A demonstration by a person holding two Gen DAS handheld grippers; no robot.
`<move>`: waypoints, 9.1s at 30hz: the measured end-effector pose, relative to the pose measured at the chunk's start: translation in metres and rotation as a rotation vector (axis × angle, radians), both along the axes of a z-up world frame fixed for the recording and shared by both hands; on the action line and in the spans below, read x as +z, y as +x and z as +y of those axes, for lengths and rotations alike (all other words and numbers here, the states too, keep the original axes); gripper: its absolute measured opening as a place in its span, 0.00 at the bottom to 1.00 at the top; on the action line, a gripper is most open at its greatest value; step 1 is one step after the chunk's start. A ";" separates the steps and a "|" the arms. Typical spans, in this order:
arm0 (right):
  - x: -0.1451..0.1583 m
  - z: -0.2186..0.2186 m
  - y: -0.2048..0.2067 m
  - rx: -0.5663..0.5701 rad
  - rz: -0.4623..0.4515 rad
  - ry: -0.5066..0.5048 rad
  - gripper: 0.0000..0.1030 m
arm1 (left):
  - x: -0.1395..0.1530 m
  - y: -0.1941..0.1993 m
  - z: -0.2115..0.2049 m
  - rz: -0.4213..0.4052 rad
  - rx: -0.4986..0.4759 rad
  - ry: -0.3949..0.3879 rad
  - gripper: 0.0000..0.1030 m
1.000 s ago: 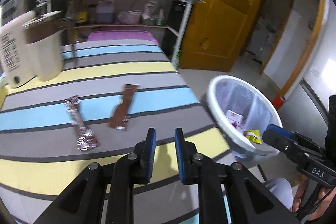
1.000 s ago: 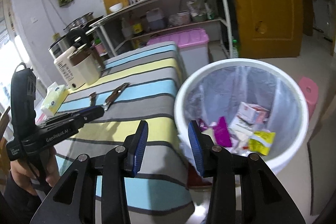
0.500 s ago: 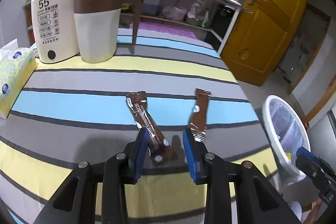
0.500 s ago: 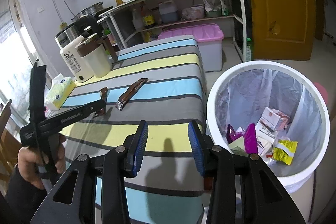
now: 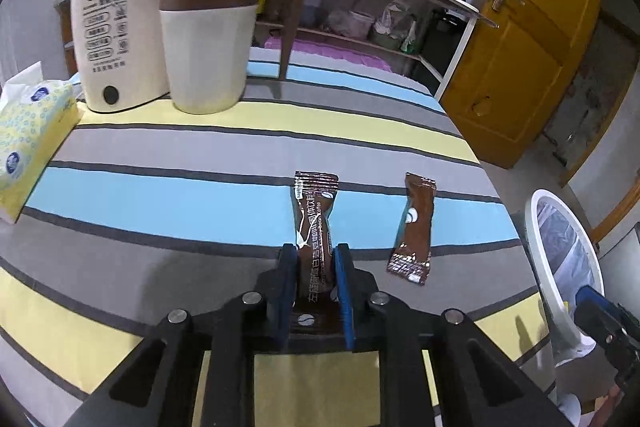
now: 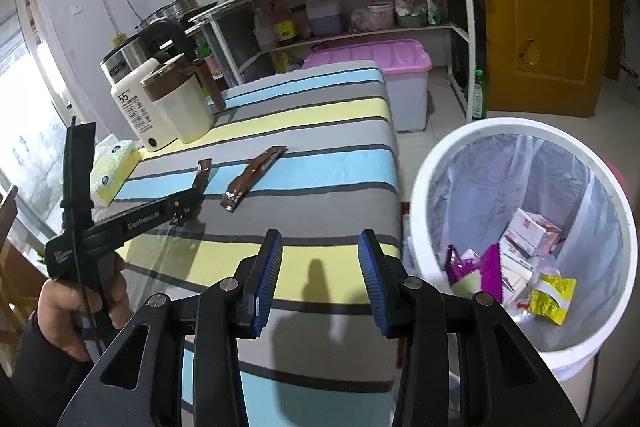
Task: Collect trash
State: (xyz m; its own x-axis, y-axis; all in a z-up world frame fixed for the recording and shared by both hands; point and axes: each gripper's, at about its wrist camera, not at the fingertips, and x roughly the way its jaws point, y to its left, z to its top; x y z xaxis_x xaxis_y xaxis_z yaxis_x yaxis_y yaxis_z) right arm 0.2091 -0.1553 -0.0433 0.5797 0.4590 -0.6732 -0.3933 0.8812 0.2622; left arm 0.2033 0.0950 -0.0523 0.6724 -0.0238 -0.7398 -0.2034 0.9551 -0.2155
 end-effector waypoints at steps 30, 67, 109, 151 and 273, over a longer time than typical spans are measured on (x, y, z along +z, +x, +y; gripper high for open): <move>-0.032 0.134 0.073 0.025 0.061 -0.127 0.33 | 0.007 -0.046 0.050 -0.054 0.051 -0.058 0.18; 0.011 0.015 -0.023 0.012 -0.028 -0.001 0.21 | 0.038 -0.070 -0.066 -0.089 -0.170 -0.061 0.18; -0.010 -0.159 0.020 -0.321 0.018 -0.028 0.22 | 0.033 0.046 -0.252 -0.047 -0.544 -0.047 0.18; 0.029 -0.122 -0.073 -0.252 -0.131 -0.050 0.36 | 0.070 -0.058 -0.203 -0.178 -0.480 0.001 0.42; 0.025 -0.103 -0.156 -0.222 -0.180 -0.069 0.37 | 0.064 -0.154 -0.181 -0.202 -0.407 0.108 0.42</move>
State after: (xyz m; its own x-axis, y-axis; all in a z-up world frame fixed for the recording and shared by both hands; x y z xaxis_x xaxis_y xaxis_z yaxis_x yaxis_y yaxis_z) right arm 0.0531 -0.2578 -0.0183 0.7737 0.2643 -0.5758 -0.2233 0.9643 0.1425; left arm 0.0496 -0.0864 0.0122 0.7554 -0.2455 -0.6076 0.2280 0.9677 -0.1075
